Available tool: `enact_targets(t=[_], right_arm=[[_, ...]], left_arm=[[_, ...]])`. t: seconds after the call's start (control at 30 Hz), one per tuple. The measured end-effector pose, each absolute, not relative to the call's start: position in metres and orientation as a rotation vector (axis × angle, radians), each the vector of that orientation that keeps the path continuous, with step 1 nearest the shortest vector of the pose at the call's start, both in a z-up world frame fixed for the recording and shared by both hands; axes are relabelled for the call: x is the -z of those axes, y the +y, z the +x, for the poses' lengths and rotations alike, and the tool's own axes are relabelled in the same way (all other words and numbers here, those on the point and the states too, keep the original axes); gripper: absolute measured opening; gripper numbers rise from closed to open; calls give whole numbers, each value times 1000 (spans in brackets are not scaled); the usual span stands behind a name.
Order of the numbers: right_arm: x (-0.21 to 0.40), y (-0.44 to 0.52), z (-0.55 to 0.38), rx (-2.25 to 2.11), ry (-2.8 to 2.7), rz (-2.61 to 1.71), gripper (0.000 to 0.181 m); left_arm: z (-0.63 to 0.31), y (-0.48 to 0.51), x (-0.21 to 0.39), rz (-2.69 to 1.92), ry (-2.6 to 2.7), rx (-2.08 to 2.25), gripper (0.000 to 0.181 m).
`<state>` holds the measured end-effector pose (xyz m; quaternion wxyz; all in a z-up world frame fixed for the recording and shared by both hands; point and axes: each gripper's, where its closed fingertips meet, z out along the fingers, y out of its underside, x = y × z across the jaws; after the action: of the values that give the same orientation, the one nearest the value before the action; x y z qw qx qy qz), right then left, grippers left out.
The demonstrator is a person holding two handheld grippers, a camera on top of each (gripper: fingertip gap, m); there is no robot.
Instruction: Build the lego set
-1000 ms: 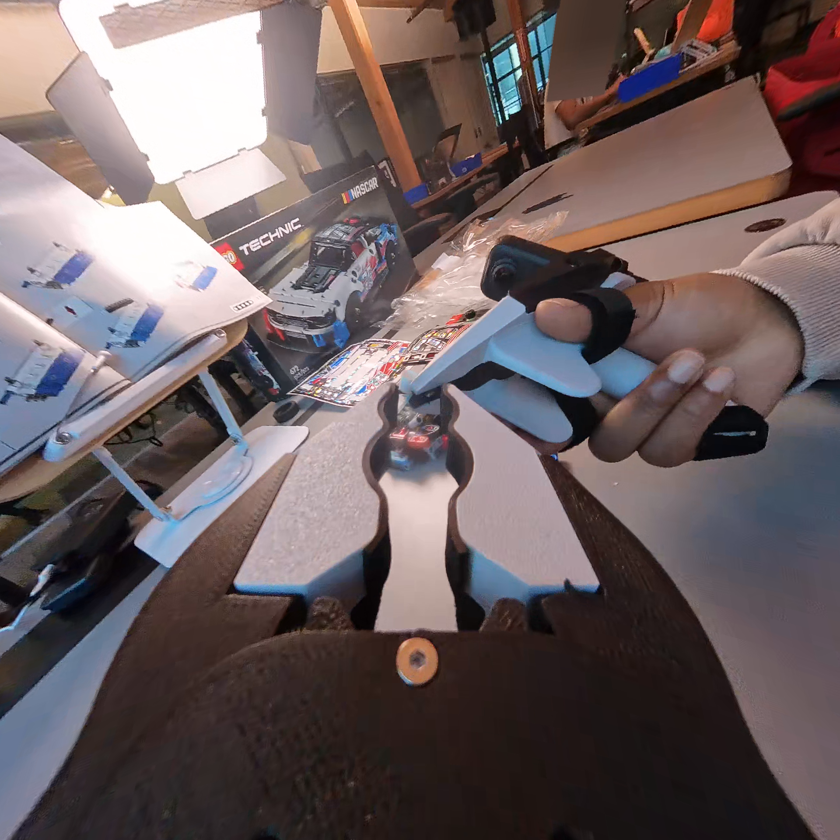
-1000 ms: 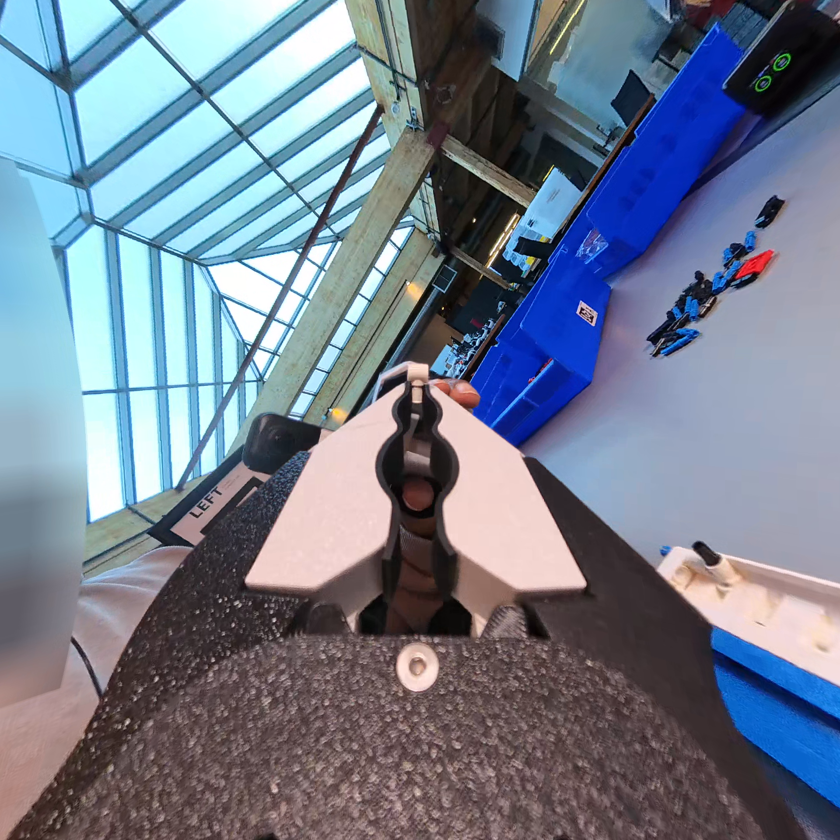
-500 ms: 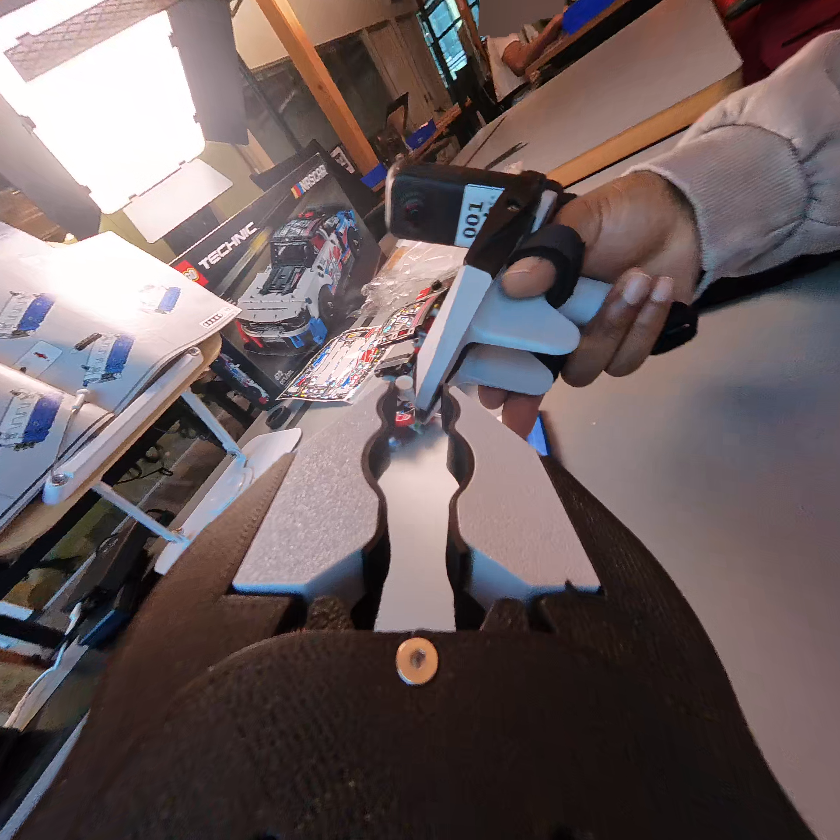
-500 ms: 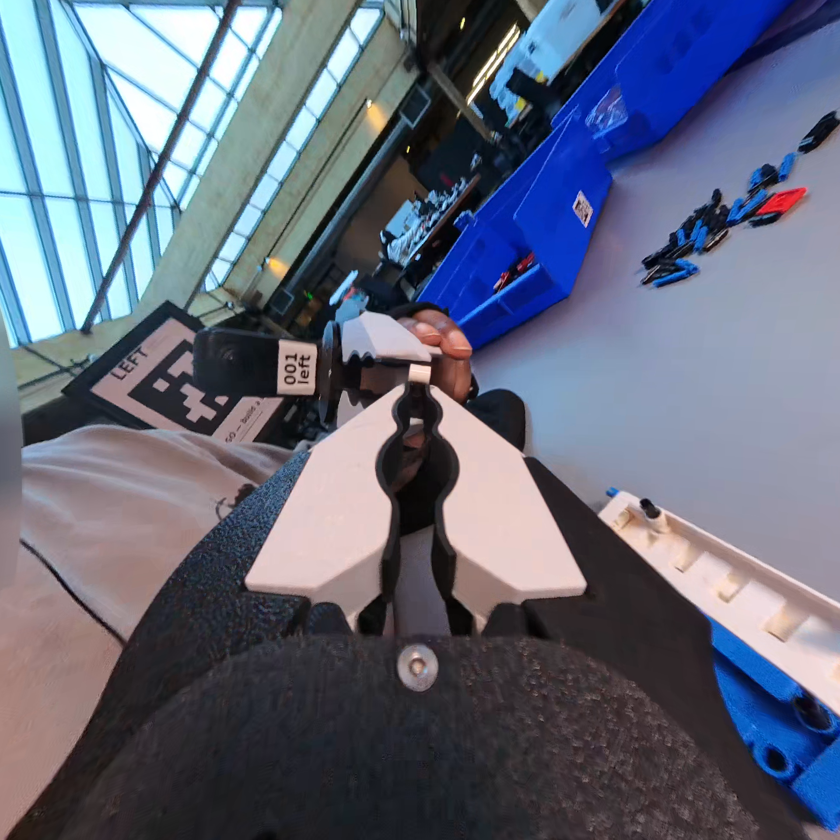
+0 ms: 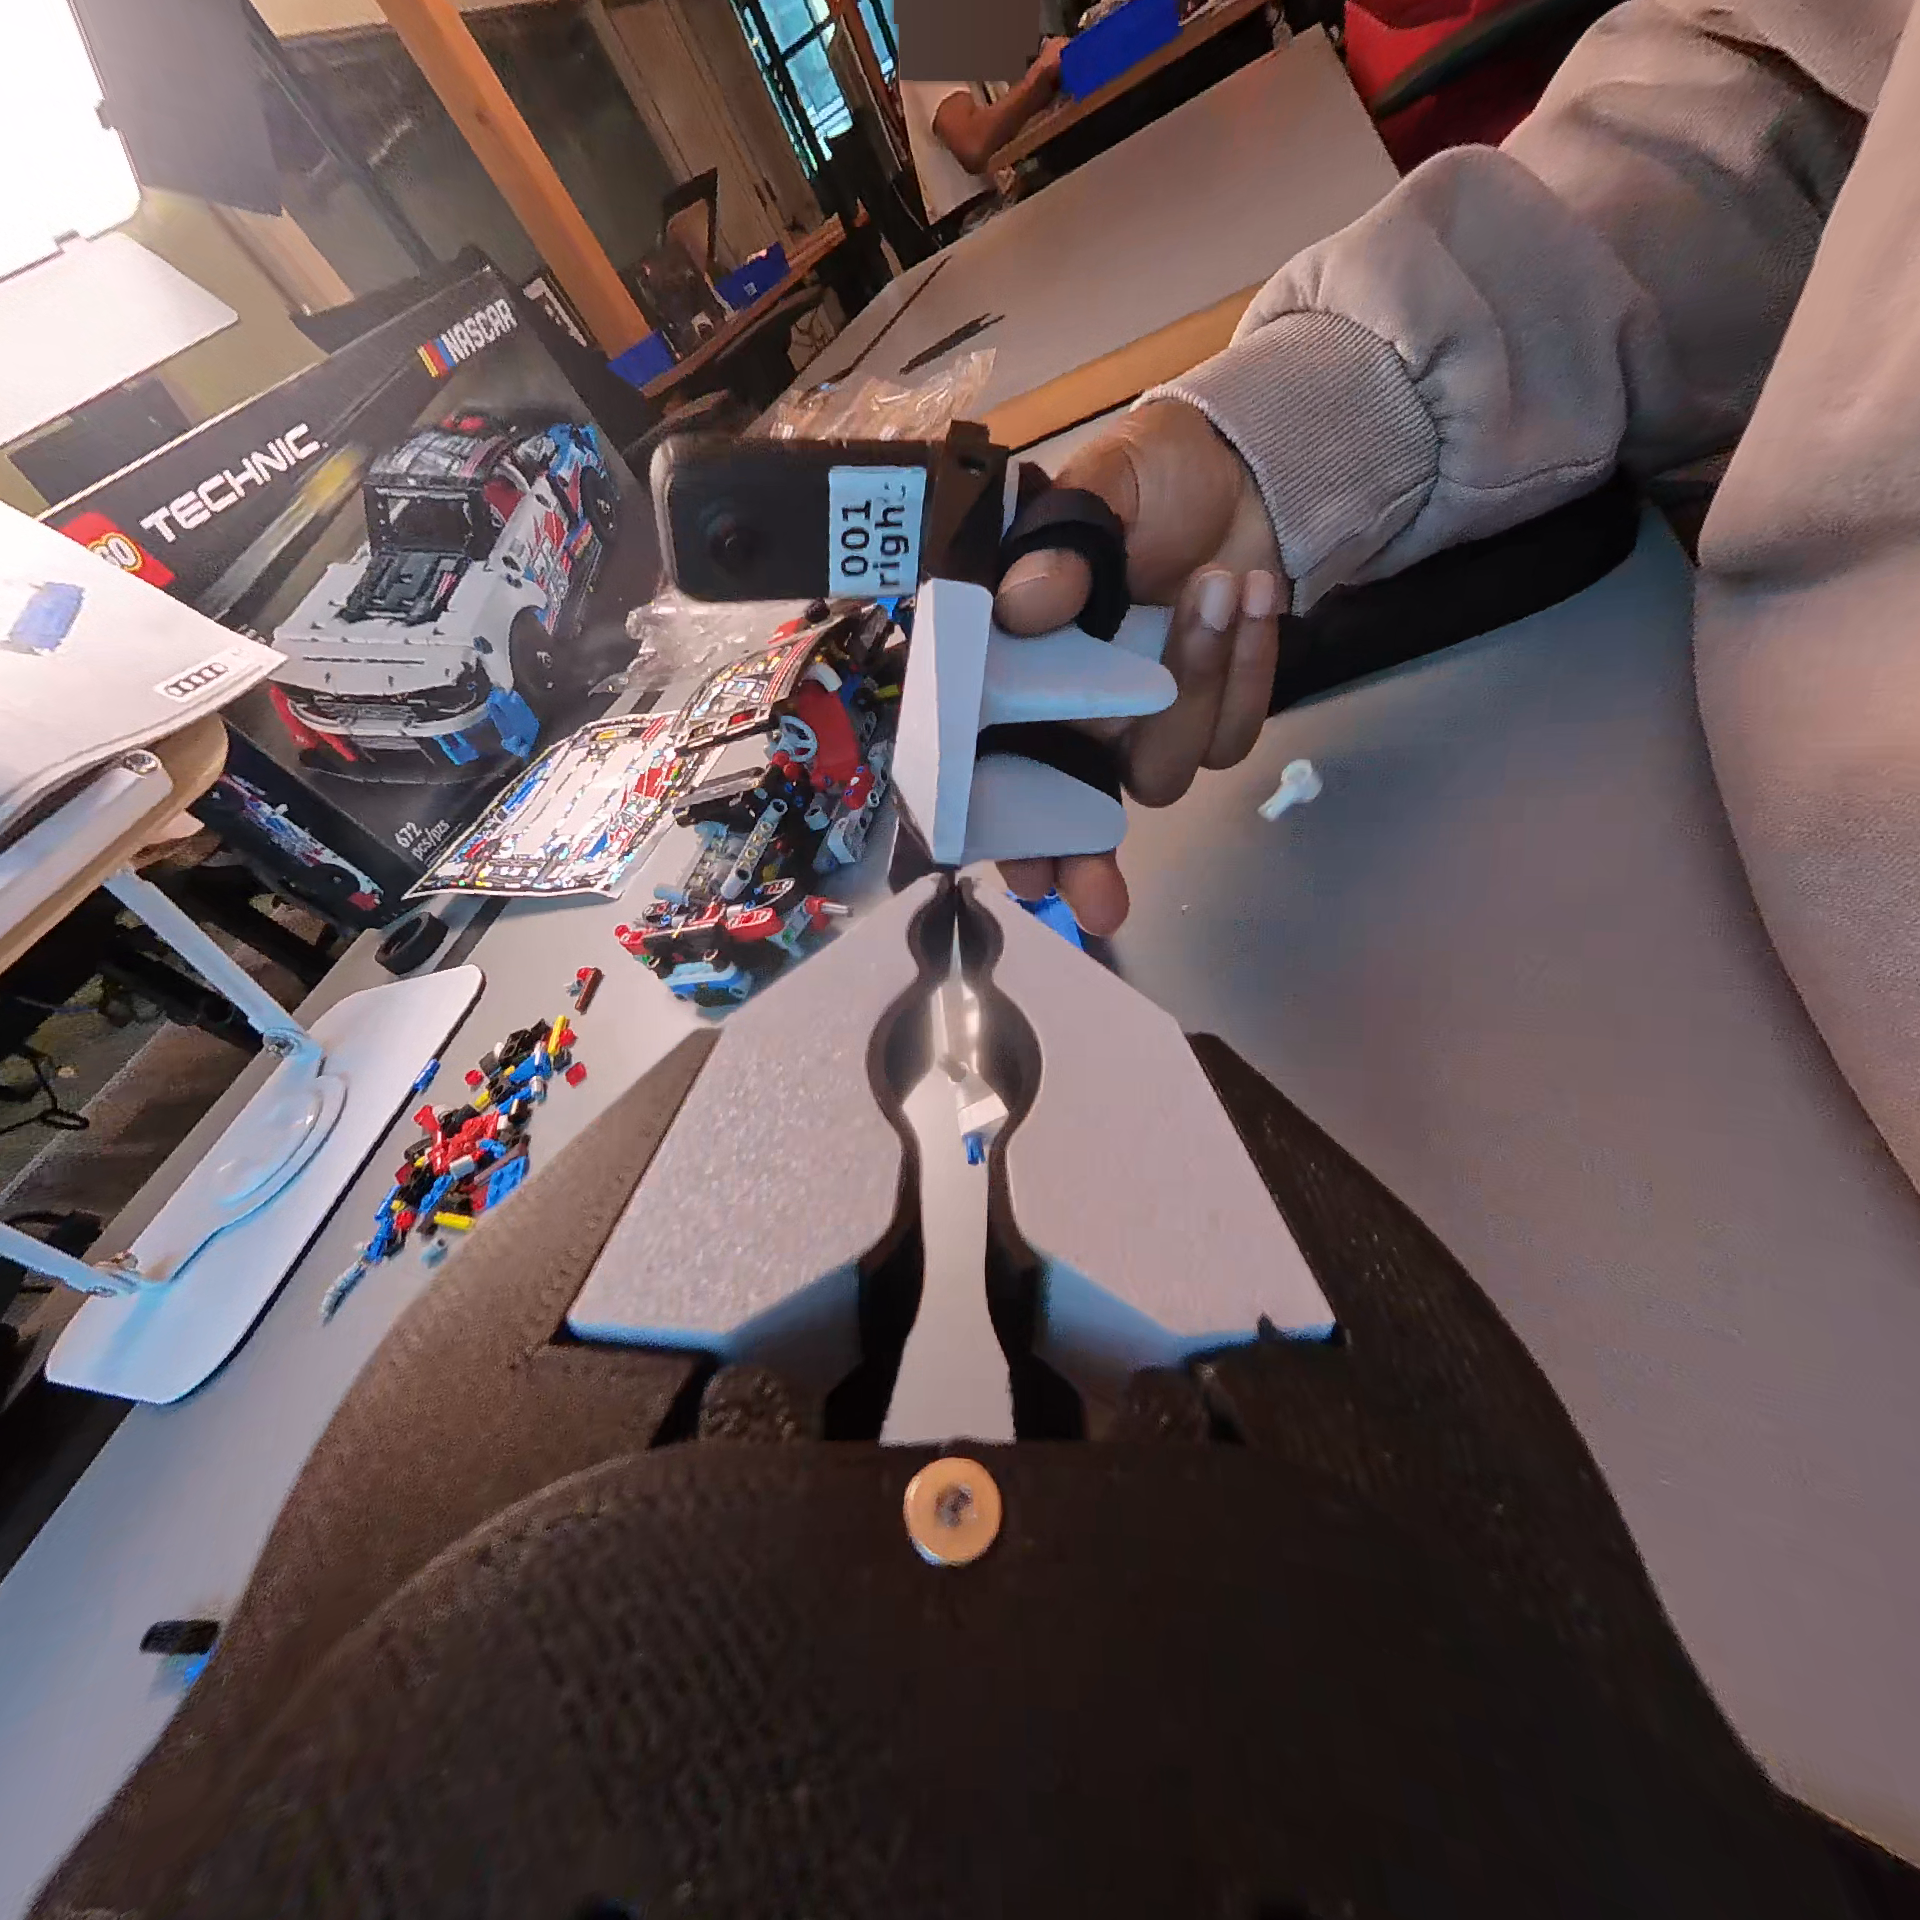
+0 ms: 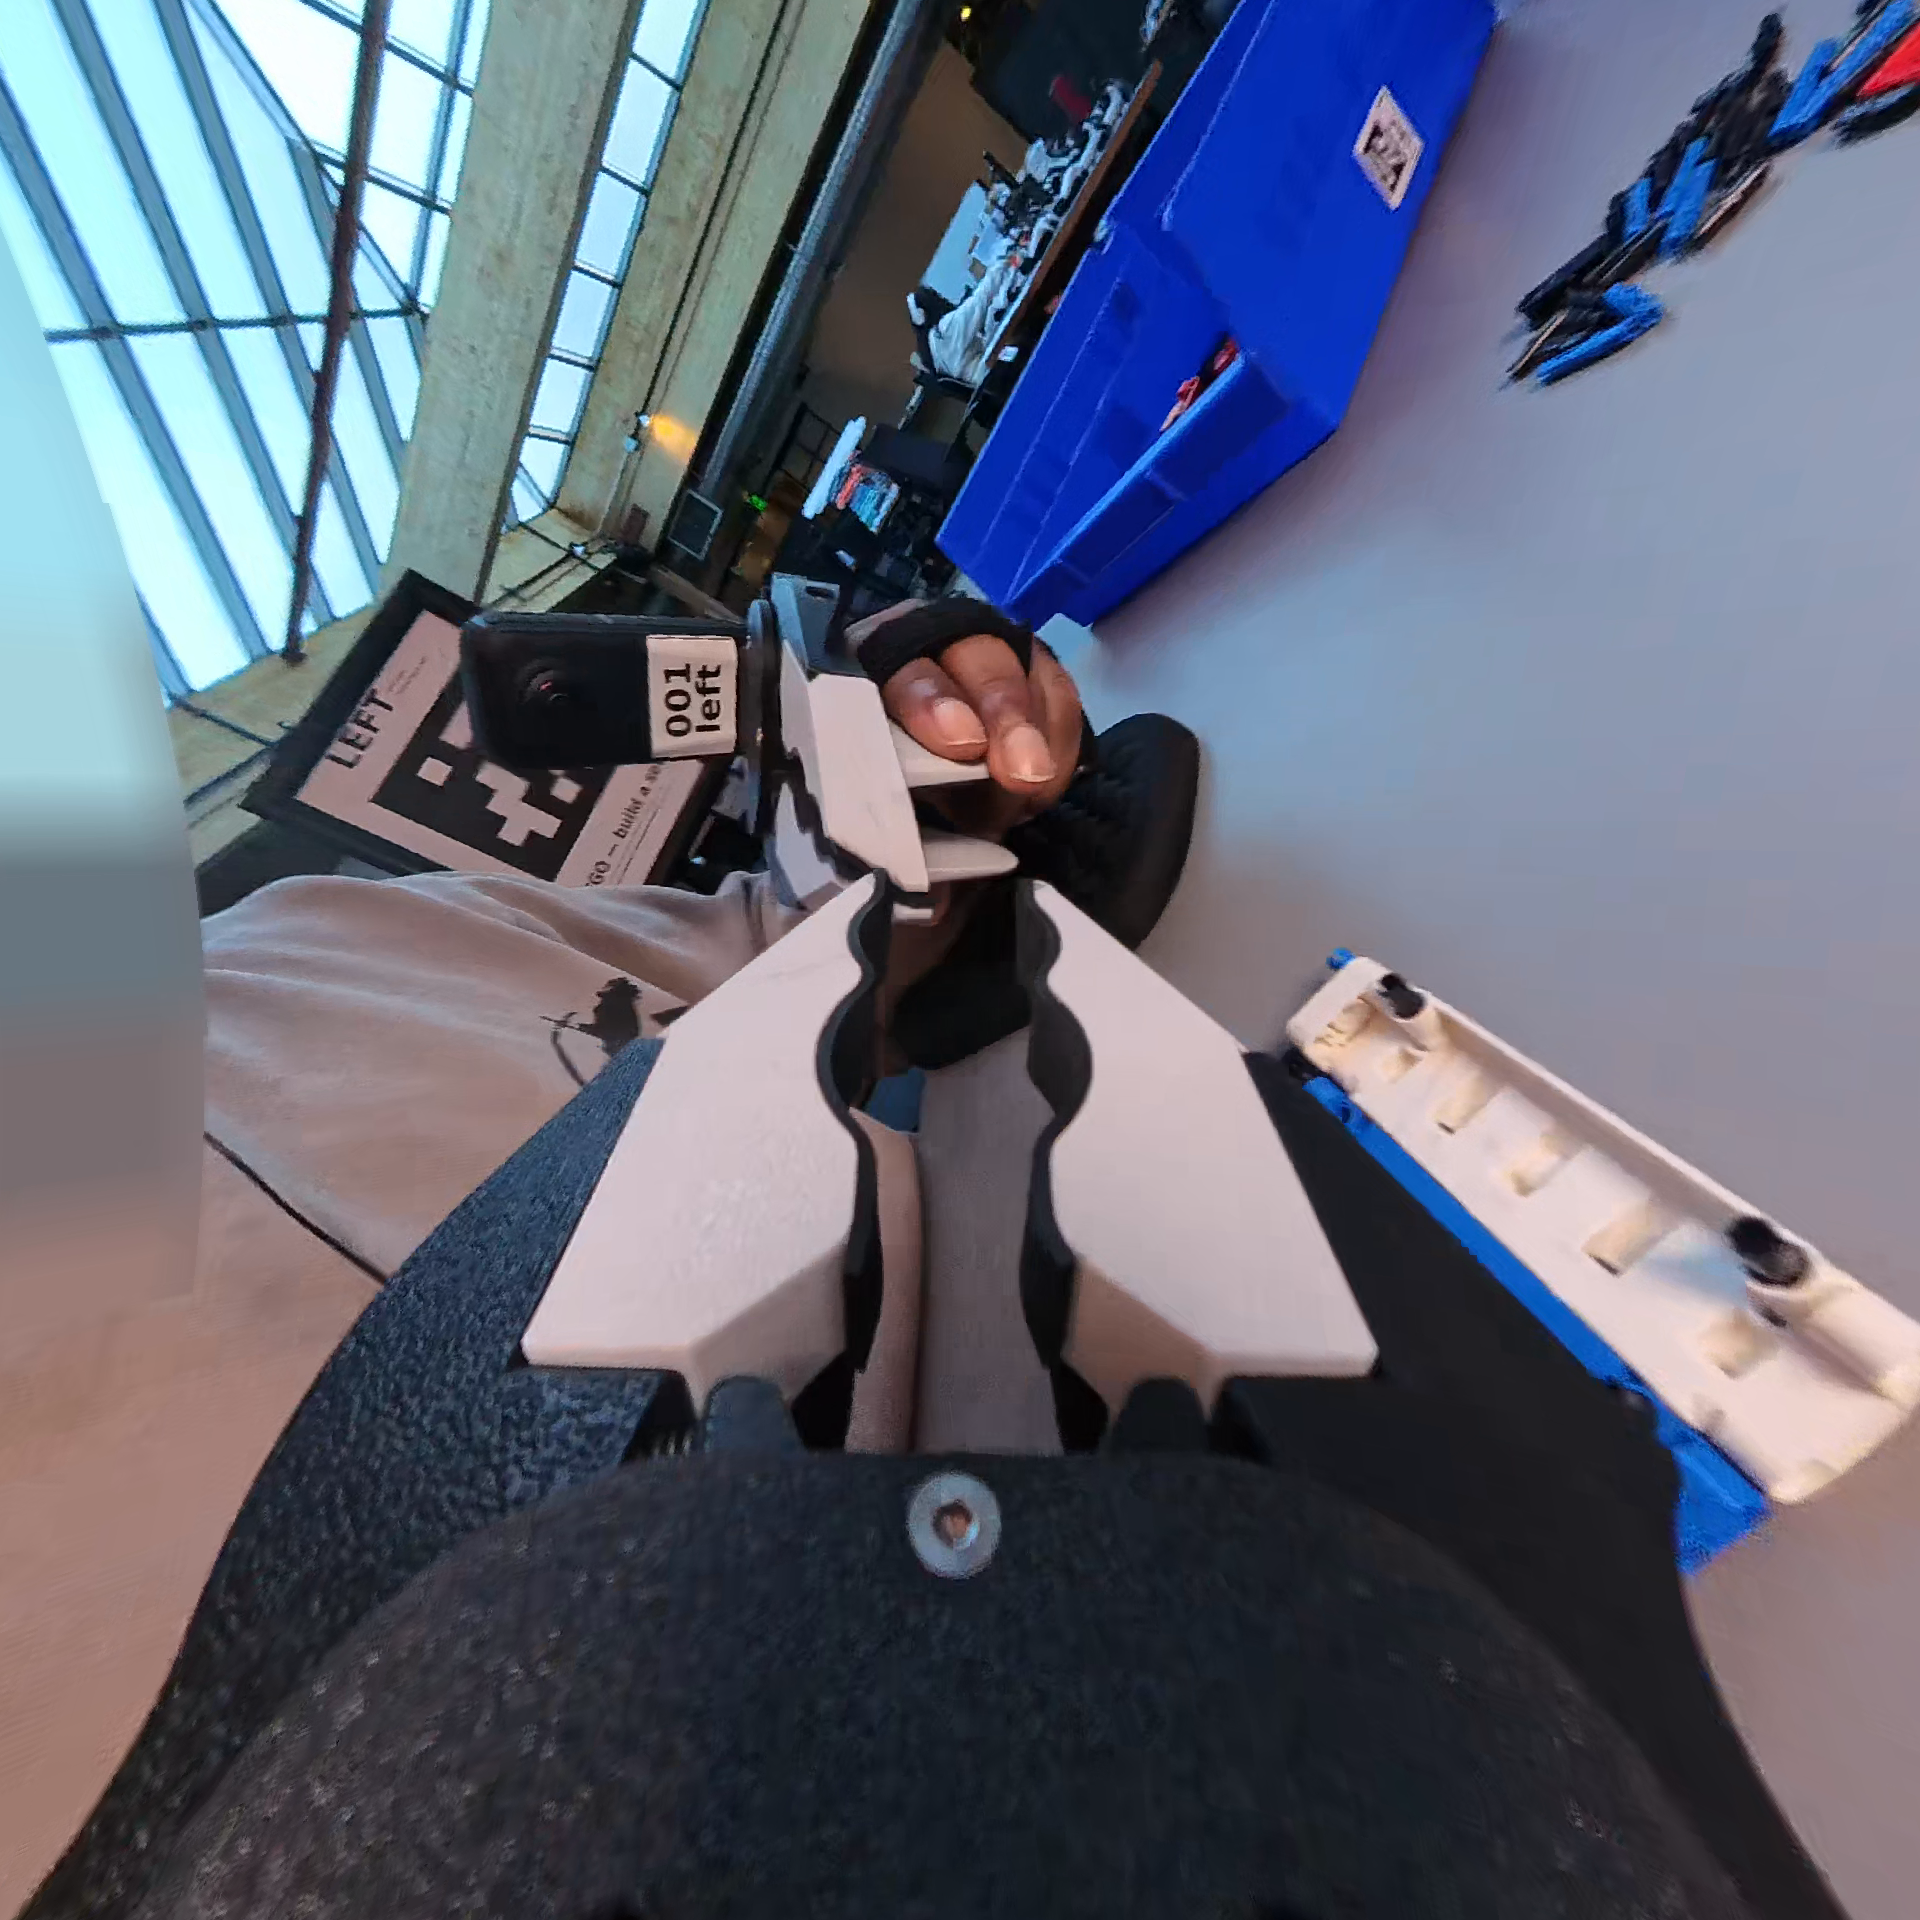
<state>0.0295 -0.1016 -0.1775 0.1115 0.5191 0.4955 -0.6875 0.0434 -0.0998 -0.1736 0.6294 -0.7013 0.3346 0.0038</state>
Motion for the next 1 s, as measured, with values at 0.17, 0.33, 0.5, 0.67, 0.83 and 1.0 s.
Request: enact_targets(t=[0.17, 0.33, 0.5, 0.67, 0.83, 1.0], right_arm=[[167, -73, 44, 2127, 1942, 1522, 22], [186, -29, 81, 1784, 2576, 1586, 23], [204, 7, 141, 1316, 2898, 1594, 25], [216, -17, 189, 1177, 2928, 1432, 24], [248, -48, 210, 942, 2995, 1232, 29], [263, -59, 206, 741, 3116, 1100, 26]], left_arm=[[37, -105, 187, -1707, 672, 115, 0], [39, -102, 198, -1764, 676, 118, 0], [37, -98, 201, -1794, 653, 126, 0], [35, -96, 202, -1806, 636, 120, 0], [35, -95, 206, -1822, 646, 102, 0], [35, -95, 205, -1819, 638, 106, 0]])
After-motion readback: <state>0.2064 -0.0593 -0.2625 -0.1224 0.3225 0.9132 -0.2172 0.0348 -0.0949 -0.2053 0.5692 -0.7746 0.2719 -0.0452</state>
